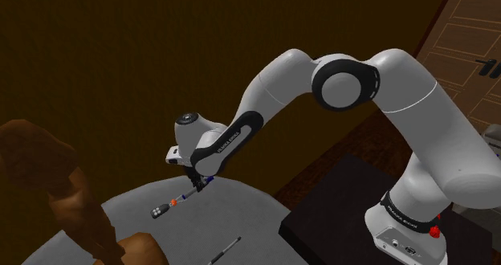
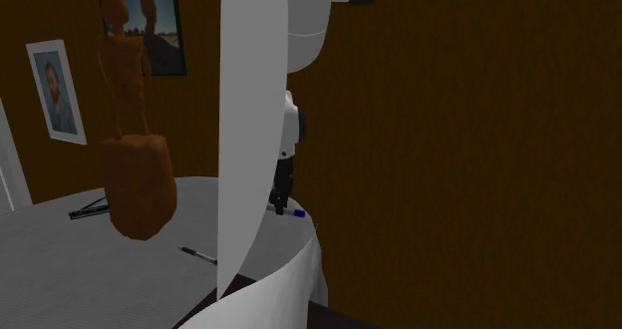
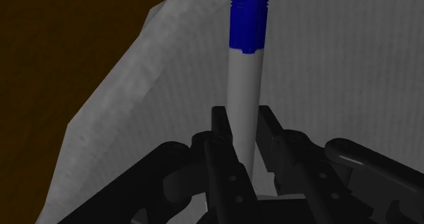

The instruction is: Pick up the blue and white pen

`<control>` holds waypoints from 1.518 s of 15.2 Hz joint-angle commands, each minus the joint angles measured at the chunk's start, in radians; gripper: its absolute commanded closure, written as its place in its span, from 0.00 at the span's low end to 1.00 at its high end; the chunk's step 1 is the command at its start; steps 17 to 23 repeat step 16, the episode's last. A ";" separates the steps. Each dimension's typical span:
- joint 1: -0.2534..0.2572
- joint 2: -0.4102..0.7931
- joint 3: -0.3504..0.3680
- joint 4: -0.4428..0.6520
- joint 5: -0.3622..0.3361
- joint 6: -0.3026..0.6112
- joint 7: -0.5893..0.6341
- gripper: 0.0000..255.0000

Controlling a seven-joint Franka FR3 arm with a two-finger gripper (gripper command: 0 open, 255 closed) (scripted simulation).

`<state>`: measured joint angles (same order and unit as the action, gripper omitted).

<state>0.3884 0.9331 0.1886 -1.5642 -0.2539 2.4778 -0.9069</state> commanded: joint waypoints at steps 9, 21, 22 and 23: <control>-0.015 -0.104 0.019 -0.045 0.015 -0.060 -0.008 1.00; -0.023 -0.157 0.030 -0.061 0.025 -0.097 -0.013 1.00; -0.023 -0.157 0.030 -0.061 0.025 -0.097 -0.013 1.00; -0.023 -0.157 0.030 -0.061 0.025 -0.097 -0.013 1.00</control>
